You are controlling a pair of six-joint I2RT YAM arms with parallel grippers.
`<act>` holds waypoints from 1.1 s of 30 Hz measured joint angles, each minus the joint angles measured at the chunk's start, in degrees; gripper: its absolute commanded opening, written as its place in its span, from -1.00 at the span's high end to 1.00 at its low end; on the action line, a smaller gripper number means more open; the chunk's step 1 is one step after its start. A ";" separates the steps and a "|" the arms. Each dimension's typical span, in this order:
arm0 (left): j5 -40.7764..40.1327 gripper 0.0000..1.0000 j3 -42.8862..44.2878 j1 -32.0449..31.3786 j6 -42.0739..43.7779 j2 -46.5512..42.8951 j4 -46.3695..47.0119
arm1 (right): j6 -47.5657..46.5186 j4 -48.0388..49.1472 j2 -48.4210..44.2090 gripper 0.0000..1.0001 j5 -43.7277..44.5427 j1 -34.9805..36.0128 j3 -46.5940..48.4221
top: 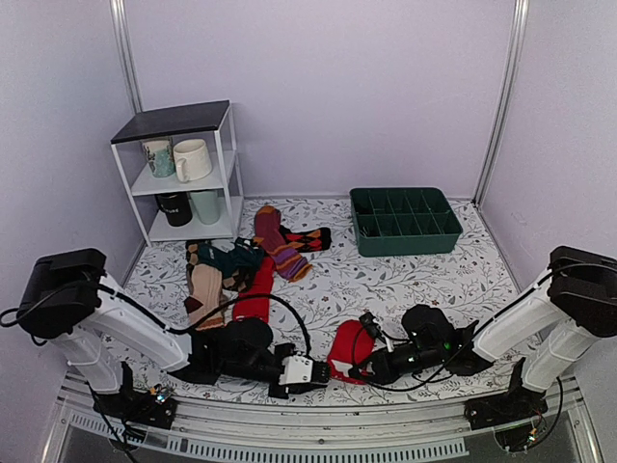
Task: Roll the socks
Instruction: Roll a pair of socks at the center of the board.
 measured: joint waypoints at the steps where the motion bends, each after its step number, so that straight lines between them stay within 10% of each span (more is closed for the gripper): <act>1: -0.11 0.28 0.72 -0.52 1.07 1.49 0.46 | 0.39 -0.09 0.83 0.82 -1.14 -0.39 0.72; 33: -9.99 -0.01 4.59 -2.01 14.58 14.53 9.75 | -0.50 -1.09 4.02 0.83 -10.03 -4.11 2.95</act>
